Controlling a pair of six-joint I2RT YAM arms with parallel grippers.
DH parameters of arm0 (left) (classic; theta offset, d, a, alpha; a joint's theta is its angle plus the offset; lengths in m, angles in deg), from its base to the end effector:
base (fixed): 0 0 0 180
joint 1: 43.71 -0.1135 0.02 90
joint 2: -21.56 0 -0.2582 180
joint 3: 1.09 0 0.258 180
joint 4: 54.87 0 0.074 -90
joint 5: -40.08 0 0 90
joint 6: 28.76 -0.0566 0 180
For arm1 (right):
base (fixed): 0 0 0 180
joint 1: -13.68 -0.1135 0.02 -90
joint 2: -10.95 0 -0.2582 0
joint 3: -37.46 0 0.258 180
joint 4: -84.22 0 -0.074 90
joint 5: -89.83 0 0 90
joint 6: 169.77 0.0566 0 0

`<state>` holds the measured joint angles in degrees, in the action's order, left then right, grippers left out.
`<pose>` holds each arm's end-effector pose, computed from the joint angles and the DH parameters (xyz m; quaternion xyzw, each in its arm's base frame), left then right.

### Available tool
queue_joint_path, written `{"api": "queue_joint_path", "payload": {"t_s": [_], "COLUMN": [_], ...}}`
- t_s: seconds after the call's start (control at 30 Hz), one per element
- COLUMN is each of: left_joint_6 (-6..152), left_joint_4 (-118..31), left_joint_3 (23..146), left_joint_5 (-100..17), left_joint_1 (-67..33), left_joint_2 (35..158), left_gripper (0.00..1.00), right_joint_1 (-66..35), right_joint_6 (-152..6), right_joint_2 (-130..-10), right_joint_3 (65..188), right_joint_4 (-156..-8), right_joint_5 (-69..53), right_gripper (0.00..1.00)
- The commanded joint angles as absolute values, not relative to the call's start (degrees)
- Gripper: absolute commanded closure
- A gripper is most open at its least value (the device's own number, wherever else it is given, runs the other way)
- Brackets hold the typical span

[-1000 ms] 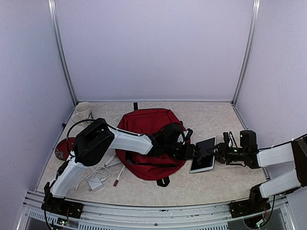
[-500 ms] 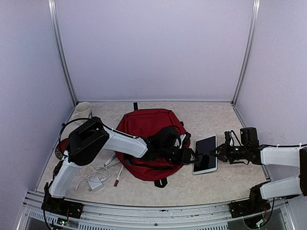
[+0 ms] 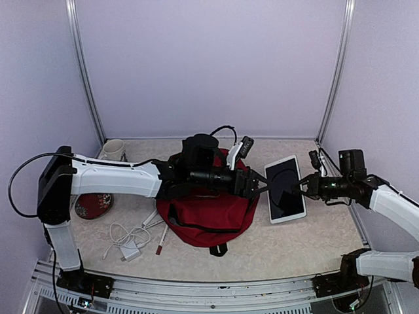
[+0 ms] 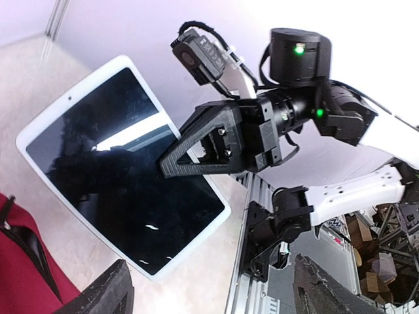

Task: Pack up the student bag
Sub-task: Pick up the iPad from the corner of the board, then pick up the largest pocket of the bag from the student bag.

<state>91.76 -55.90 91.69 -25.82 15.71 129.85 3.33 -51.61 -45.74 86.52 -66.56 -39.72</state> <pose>0.2199 -0.4175 0.2582 0.3167 0.7168 -0.5400 0.3070 0.2179 0.0764 0.2245 -0.0193 0.8549 0.4245 0.2977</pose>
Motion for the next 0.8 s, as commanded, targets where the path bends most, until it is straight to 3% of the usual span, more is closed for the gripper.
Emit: {"api": "queue_joint_path", "payload": {"t_s": [0.0,0.13,0.37,0.57,0.77], "left_joint_6": [86.7,78.6,71.7,57.7,41.6], "left_joint_4": [-53.4,-46.3,-19.5,-9.2,-4.6], "left_joint_3": [89.3,86.1,84.9,87.9,93.0], "left_joint_5": [-24.8,-33.5,-46.7,-44.6,-56.8], "left_joint_1": [13.8,13.8,13.8,20.4,26.7], "left_joint_2": [123.5,116.3,111.7,116.9,126.7], "left_gripper": [0.18,0.17,0.16,0.13,0.12], "right_joint_1": [2.7,2.3,2.0,1.8,1.7], "right_joint_6": [-60.8,-62.8,-60.5,-56.8,-55.7], "right_joint_2": [-44.8,-45.1,-48.3,-46.7,-45.4], "right_joint_3": [94.1,96.3,95.3,92.4,88.3], "right_joint_4": [-64.4,-66.4,-66.7,-70.7,-71.1], "right_joint_5": [-51.6,-55.3,-56.7,-57.1,-56.3], "right_gripper": [1.0,1.0,1.0,1.0,1.0]}}
